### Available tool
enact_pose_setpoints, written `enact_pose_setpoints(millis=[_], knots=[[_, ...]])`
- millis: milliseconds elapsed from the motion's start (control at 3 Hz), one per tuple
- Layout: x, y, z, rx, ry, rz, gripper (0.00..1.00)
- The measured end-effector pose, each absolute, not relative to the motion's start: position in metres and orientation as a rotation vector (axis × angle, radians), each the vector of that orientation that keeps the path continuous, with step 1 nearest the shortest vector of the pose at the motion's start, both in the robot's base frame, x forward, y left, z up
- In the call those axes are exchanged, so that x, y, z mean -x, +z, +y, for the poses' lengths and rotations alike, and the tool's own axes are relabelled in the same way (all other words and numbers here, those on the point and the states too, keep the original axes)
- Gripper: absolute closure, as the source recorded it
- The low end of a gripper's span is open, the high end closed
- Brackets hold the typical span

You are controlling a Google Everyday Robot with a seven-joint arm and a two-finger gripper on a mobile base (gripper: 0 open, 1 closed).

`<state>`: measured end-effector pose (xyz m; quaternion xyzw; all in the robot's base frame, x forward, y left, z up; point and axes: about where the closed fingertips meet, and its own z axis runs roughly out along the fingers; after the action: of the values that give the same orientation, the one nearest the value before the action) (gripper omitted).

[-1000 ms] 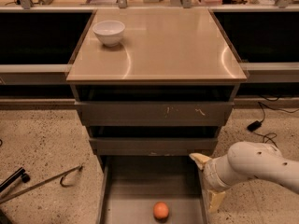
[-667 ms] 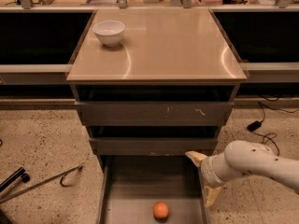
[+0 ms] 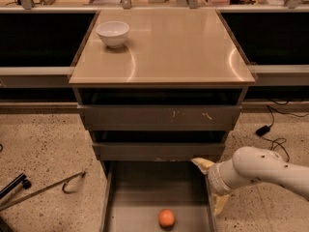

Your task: Pick orange from bottom drawer and place on counter

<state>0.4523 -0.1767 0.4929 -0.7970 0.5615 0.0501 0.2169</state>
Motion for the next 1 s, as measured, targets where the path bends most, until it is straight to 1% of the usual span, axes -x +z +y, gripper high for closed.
enact_pose_setpoints(millis=[333, 1000], knots=[[-0.457, 0.473, -0.169, 2.211, 0.158, 1.506, 0.00], [-0.465, 0.375, -0.130, 2.213, 0.152, 1.349, 0.00]])
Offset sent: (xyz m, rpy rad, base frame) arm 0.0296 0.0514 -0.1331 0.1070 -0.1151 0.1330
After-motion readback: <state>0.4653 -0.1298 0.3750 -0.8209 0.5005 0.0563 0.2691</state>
